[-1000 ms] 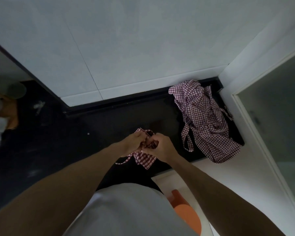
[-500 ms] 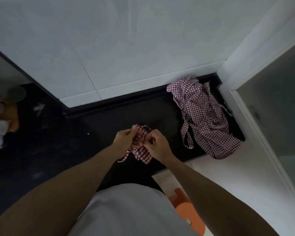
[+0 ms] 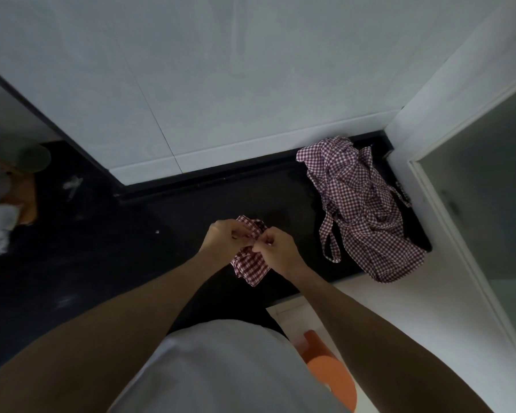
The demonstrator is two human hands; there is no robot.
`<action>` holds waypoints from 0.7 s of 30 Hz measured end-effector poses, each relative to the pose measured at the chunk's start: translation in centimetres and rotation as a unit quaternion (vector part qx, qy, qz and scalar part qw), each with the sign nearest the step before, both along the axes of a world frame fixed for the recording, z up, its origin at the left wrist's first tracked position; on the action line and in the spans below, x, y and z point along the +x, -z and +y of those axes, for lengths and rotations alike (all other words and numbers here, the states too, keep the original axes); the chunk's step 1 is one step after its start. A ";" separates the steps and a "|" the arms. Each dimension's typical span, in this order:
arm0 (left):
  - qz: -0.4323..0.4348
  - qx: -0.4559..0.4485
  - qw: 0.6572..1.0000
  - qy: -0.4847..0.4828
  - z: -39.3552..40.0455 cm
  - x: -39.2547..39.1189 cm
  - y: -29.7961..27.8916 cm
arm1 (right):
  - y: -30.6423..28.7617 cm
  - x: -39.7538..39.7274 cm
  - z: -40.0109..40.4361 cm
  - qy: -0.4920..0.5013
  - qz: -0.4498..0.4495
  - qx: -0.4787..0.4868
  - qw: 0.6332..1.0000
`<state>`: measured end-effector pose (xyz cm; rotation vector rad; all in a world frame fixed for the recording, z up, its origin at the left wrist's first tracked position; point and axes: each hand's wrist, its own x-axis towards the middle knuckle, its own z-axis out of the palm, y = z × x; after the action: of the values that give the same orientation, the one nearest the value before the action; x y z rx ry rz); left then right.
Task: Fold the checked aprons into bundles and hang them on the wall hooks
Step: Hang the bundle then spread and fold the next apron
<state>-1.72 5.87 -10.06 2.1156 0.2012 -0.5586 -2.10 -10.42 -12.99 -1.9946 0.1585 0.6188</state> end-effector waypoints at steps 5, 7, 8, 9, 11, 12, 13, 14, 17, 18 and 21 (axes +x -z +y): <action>0.026 -0.042 0.999 -0.005 0.7 0.1 0.3 | 0.2 -0.3 0.4 -0.014 -0.067 -0.026 0.997; 0.027 -0.045 0.999 -0.005 0.8 0.2 0.5 | 0.7 -0.6 0.6 -0.014 -0.136 -0.057 0.989; 0.030 -0.051 0.998 -0.005 0.9 0.3 0.7 | 0.9 -0.8 0.8 -0.002 -0.154 -0.087 0.984; 0.036 -0.061 0.997 -0.009 0.9 0.4 0.8 | 0.8 -1.0 0.8 0.013 -0.167 -0.127 0.978; 0.064 -0.101 0.993 -0.019 1.0 0.5 0.7 | 0.7 -1.4 0.7 0.018 -0.236 -0.204 0.950; 0.086 -0.127 0.988 -0.021 1.0 0.6 0.6 | 0.7 -1.5 0.7 -0.005 -0.279 -0.230 0.932; 0.108 -0.149 0.983 -0.024 1.1 0.7 0.5 | 0.6 -1.5 0.8 -0.032 -0.312 -0.243 0.918; 0.127 -0.166 0.977 -0.031 1.2 0.8 0.4 | 0.5 -1.4 0.8 -0.055 -0.329 -0.245 0.910; 0.160 -0.204 0.964 -0.063 1.8 0.9 0.2 | 0.2 -1.1 0.7 -0.085 -0.342 -0.217 0.910; 0.165 -0.212 0.961 -0.070 1.8 0.9 0.3 | 0.2 -1.1 0.7 -0.088 -0.348 -0.204 0.911; 0.156 -0.220 0.959 -0.089 1.7 0.9 0.4 | 0.3 -1.4 0.7 -0.089 -0.363 -0.181 0.910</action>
<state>-0.82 7.57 -10.42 1.5544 0.4018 -0.7504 -3.54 -9.71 -13.25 -2.4848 -0.3932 -0.0892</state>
